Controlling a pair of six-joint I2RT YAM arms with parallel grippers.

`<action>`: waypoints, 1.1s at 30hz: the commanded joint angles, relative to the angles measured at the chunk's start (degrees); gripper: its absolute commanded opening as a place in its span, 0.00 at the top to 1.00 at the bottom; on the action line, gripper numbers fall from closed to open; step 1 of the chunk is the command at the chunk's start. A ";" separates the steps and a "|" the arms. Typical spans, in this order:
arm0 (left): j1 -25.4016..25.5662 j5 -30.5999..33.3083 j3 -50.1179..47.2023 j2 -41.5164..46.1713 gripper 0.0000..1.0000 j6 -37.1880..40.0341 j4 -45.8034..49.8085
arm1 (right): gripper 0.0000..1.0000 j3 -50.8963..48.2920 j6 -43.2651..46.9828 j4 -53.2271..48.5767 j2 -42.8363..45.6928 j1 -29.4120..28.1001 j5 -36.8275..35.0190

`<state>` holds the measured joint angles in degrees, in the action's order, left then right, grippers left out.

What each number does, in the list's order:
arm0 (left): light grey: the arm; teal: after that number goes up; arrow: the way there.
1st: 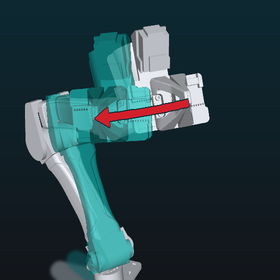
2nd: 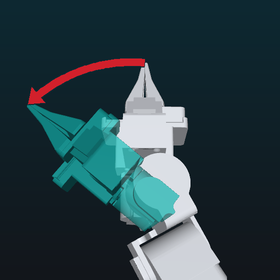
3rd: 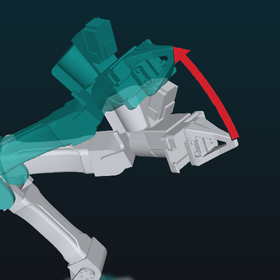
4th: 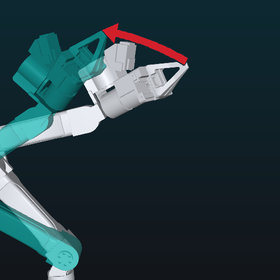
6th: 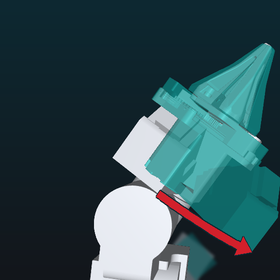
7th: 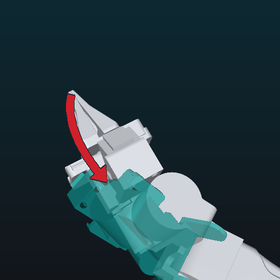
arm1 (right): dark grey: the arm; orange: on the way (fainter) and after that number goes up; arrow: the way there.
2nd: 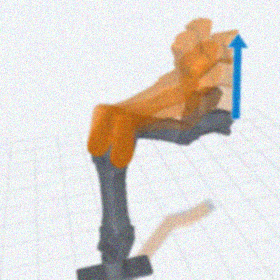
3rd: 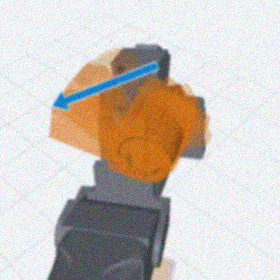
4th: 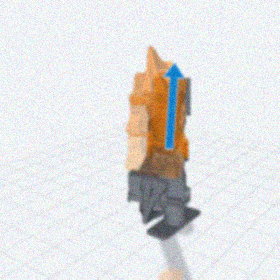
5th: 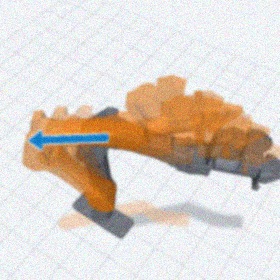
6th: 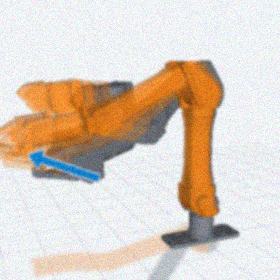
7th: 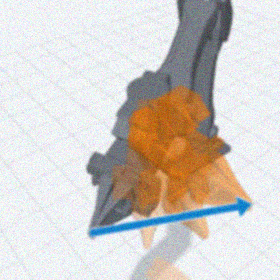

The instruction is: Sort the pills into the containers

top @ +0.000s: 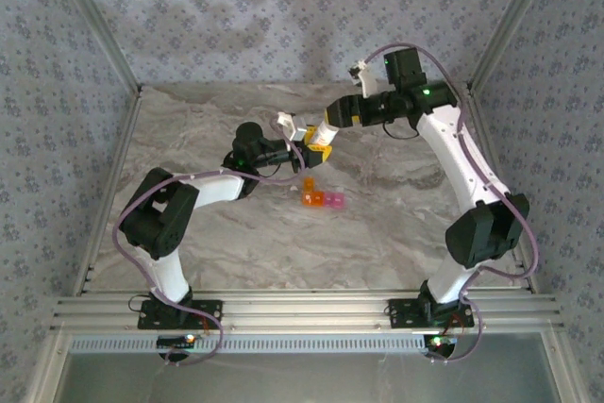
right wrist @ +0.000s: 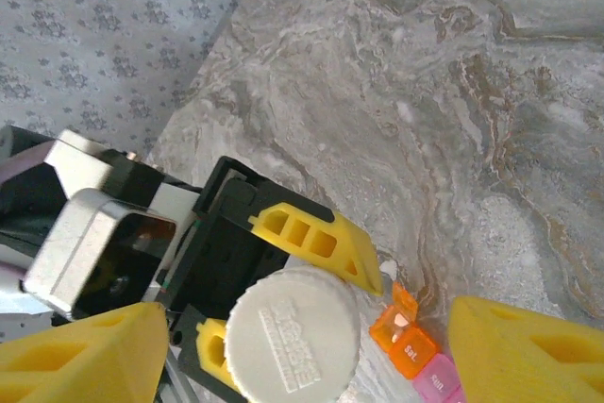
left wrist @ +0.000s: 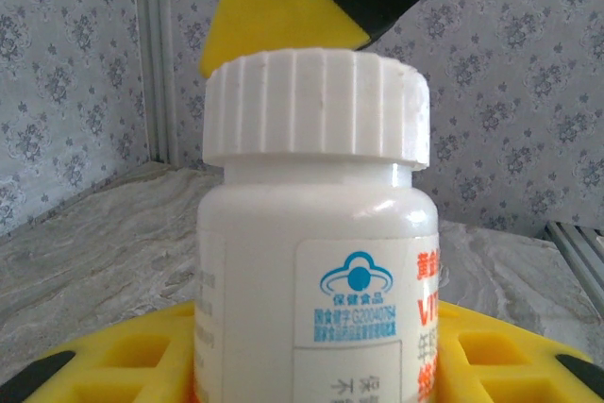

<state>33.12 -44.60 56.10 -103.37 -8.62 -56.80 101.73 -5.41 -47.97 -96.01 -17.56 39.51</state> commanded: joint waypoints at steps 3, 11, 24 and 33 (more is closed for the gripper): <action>0.30 -1.65 1.51 1.90 1.00 0.45 -2.45 | 0.26 1.67 1.72 -1.33 -0.98 -0.95 1.02; 0.35 -1.67 2.15 1.77 1.00 0.49 -2.18 | 0.31 1.65 2.24 -2.04 -1.97 -1.85 0.75; 0.36 -1.58 2.53 1.71 1.00 0.54 -1.96 | 0.56 0.19 -0.24 -0.43 -1.83 -2.43 -0.66; 0.40 -1.35 2.79 1.60 1.00 0.47 -2.05 | 0.59 -8.99 -21.01 9.90 1.64 -6.65 -12.99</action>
<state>32.84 -44.16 56.66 -103.37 -8.64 -53.58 96.40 -16.58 -41.85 -95.70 -21.71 33.56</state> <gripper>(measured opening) 0.458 0.411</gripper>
